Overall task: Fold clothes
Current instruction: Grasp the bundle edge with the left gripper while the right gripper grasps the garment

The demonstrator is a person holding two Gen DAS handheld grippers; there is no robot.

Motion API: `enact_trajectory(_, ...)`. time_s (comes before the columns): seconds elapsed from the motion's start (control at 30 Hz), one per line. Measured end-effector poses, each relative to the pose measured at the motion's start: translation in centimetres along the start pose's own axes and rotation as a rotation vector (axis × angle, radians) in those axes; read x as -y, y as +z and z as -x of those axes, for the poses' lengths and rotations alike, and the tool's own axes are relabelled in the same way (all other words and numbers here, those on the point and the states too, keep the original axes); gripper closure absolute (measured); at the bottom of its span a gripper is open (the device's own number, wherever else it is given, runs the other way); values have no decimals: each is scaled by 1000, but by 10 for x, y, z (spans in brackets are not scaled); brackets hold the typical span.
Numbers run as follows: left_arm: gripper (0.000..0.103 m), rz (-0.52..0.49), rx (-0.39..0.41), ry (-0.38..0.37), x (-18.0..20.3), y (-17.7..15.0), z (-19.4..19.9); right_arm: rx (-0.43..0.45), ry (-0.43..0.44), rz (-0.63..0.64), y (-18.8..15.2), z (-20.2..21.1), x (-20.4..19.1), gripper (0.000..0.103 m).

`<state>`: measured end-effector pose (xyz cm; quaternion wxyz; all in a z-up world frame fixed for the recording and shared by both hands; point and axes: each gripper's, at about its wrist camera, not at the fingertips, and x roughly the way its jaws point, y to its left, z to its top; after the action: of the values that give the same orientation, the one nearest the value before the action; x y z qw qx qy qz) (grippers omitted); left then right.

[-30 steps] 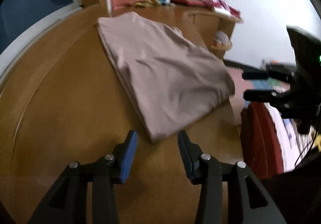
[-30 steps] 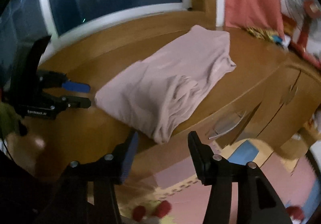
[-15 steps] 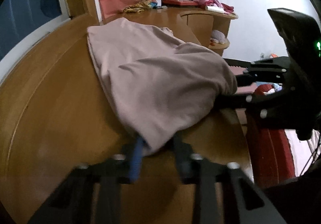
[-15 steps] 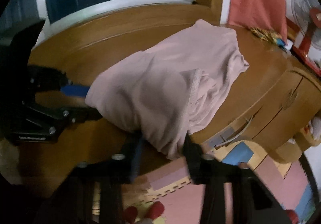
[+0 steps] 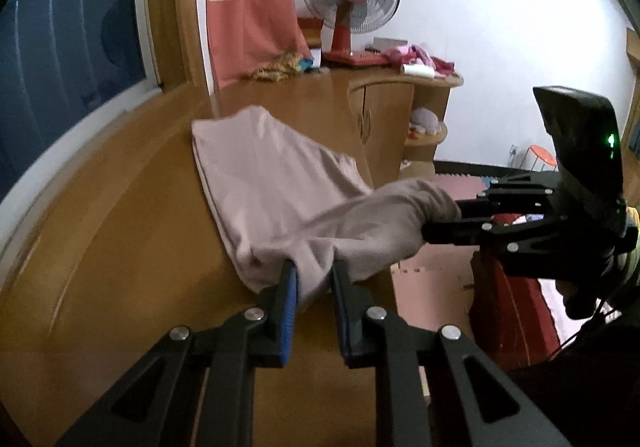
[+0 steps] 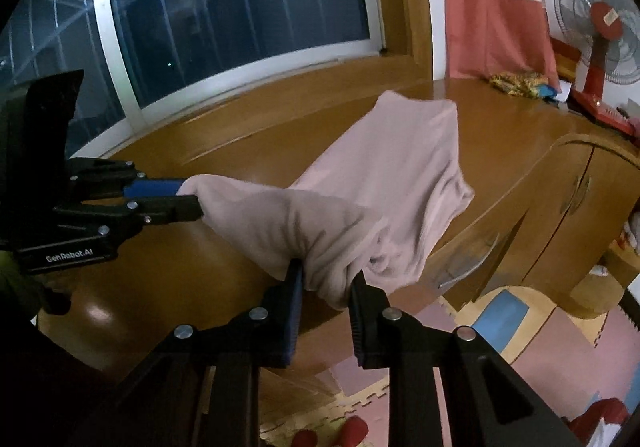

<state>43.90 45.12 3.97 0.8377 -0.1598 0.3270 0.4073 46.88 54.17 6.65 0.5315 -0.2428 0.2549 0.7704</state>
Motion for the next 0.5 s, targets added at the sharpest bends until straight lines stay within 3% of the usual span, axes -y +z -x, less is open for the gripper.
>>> enact_trajectory(0.2, 88, 57, 22, 41, -21, 28, -14, 40, 28, -23, 32, -14, 21, 82)
enact_trajectory(0.5, 88, 110, -20, 132, -56, 70, -84, -25, 71, -65, 77, -85, 58, 82)
